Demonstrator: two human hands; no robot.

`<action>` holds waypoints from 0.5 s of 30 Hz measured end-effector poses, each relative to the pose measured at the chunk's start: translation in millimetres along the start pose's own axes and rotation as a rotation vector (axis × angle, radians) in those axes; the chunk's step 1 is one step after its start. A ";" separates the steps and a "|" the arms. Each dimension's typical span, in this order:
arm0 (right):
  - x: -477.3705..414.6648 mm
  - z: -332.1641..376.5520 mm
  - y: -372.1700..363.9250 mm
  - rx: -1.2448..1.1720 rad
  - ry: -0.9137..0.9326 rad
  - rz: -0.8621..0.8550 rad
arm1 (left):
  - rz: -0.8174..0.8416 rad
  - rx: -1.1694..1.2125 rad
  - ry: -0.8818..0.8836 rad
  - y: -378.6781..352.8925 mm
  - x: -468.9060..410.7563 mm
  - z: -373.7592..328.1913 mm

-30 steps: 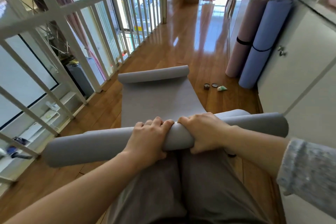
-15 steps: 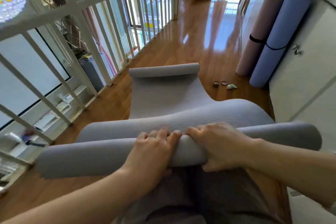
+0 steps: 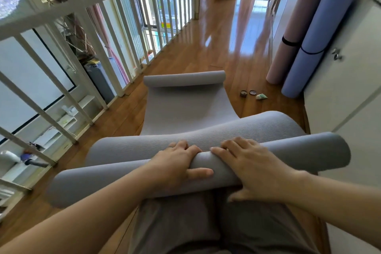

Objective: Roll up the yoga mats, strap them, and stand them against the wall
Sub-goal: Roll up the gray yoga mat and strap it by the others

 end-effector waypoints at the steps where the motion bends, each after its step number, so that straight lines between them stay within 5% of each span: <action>1: 0.7 1.4 -6.0 0.001 -0.021 -0.023 | 0.032 -0.004 -0.009 3.0 -2.5 0.8; 3: -6.2 -1.4 -12.0 -0.020 -0.050 -0.015 | 0.023 -0.046 -0.013 7.6 -7.0 0.2; 7: -24.0 -15.9 4.2 -0.222 -0.044 0.121 | -0.265 -0.270 0.007 1.9 0.6 -13.4; 11: -44.4 -27.7 20.9 -0.297 0.000 0.299 | -0.305 -0.357 0.033 -4.7 -1.7 -11.9; 15: -38.4 -17.0 18.2 -0.051 -0.051 0.120 | -0.241 -0.170 -0.016 10.8 -9.7 -1.1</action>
Point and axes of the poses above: each hand's wrist, its own x-axis away from the middle knuckle, its own y-axis out of the back of the hand, z = x × y, the point moved 2 cm from there along -x, towards the middle knuckle, and after that the axes turned 8 degrees about z, right-handed, at the moved point
